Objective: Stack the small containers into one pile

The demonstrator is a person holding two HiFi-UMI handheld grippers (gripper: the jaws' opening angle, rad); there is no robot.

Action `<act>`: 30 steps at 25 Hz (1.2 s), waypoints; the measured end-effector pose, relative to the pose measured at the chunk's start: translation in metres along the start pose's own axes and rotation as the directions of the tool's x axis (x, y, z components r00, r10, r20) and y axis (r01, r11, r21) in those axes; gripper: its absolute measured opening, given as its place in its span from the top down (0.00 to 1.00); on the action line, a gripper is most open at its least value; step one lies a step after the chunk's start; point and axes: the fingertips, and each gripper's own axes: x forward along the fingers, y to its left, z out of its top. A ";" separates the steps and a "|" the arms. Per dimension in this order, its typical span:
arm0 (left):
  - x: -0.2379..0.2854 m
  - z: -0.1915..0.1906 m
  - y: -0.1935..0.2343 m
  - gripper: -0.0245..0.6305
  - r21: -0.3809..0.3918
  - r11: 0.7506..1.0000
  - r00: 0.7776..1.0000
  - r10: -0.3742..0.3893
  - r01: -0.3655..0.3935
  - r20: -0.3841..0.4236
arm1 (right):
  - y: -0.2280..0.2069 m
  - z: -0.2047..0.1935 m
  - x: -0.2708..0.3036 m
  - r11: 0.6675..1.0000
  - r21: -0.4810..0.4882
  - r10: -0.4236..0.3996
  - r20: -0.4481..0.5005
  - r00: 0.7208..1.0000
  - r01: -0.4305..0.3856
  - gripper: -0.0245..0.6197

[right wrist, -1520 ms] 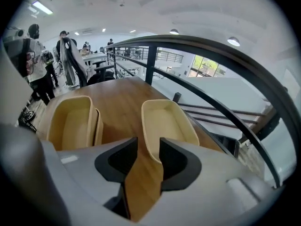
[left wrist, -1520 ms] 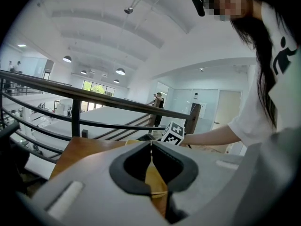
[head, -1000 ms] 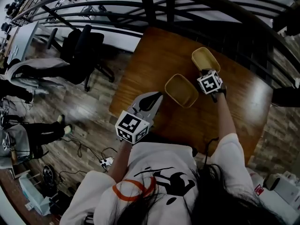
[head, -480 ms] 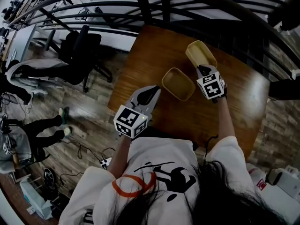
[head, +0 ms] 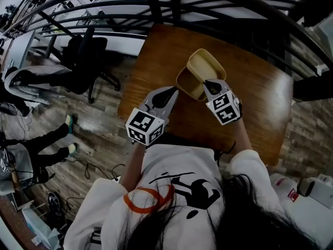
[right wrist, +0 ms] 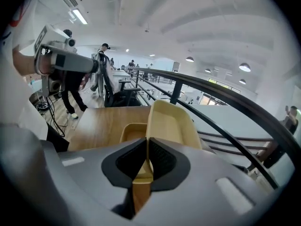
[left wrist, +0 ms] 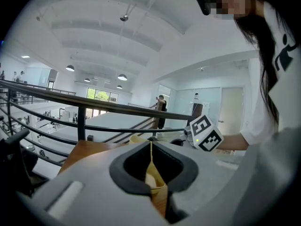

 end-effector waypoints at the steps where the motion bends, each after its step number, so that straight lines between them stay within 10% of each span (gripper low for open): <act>1: -0.002 -0.001 -0.004 0.96 0.003 1.000 1.000 -0.003 0.002 0.003 | 0.008 -0.003 -0.002 1.000 -0.006 0.005 -0.003 1.000 -0.005 0.90; 20: -0.059 -0.006 -0.002 0.96 -0.004 0.999 0.997 0.046 -0.046 0.065 | 0.075 -0.038 0.020 0.999 -0.010 0.039 -0.116 0.993 -0.040 0.89; 30: -0.088 -0.013 0.009 0.96 -0.063 0.985 0.984 0.164 -0.160 0.075 | 0.061 0.007 -0.022 0.986 0.161 0.039 0.067 0.997 -0.049 0.77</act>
